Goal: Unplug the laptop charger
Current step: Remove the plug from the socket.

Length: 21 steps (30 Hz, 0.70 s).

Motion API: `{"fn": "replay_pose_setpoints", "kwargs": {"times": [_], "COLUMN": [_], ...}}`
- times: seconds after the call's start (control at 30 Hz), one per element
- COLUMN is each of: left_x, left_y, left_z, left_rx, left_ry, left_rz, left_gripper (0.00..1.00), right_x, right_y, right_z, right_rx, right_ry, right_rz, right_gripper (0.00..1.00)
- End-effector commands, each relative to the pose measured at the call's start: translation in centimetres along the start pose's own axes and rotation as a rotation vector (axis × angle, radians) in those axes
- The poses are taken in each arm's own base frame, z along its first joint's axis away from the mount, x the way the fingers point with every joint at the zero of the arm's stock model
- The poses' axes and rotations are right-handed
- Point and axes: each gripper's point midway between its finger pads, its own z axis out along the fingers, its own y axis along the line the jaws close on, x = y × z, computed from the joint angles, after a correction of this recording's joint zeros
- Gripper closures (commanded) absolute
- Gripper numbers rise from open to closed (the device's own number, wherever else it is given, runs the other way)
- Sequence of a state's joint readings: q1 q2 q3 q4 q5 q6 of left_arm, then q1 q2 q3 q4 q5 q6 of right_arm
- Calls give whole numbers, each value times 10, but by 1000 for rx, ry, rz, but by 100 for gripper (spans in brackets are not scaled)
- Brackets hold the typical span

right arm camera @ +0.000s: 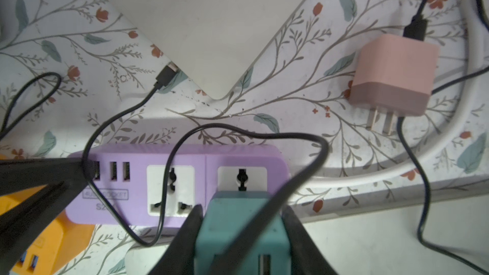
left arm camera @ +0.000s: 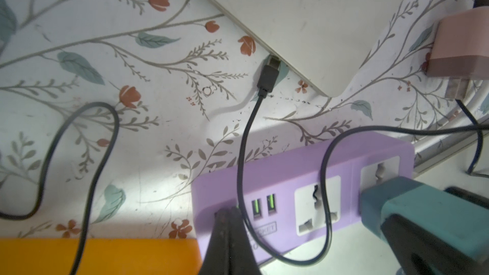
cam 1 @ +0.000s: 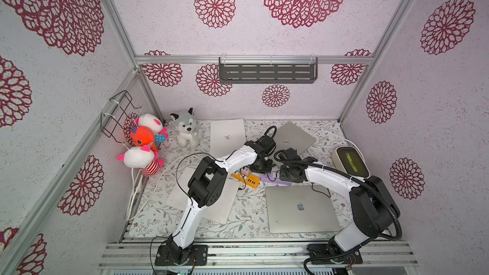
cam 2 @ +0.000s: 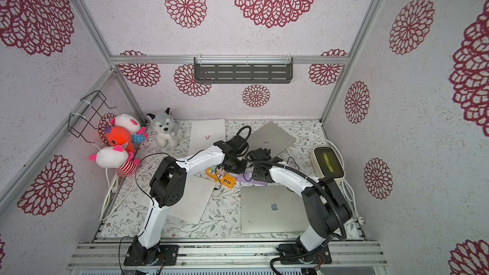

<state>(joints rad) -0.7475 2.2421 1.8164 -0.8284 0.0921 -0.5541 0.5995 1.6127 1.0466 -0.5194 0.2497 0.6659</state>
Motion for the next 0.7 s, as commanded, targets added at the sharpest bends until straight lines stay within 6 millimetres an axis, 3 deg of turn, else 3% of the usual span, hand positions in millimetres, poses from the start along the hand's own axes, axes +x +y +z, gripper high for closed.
{"fn": "replay_pose_setpoints", "kwargs": {"times": [0.0,0.17,0.33,0.47,0.67], "left_x": [21,21,22,23,24], "left_y": [9,9,10,10,11], "left_z": [13,14,15,16,15], "left_rx": [-41,-43,-44,-45,-46], "left_ry": [66,69,70,71,73], "left_rz": [-9,-6,-8,-8,-11], "left_gripper": [100,100,100,100,100], "right_x": [-9,-9,-11,-8,-5], "right_y": [-6,10,-9,8,4], "right_z": [-9,-12,-14,-13,-9], "right_rx": [112,-86,109,-73,-32], "right_ry": [-14,-44,-23,-26,-10], "right_rz": [-83,28,-85,6,-6], "right_gripper": [72,72,73,73,73]}}
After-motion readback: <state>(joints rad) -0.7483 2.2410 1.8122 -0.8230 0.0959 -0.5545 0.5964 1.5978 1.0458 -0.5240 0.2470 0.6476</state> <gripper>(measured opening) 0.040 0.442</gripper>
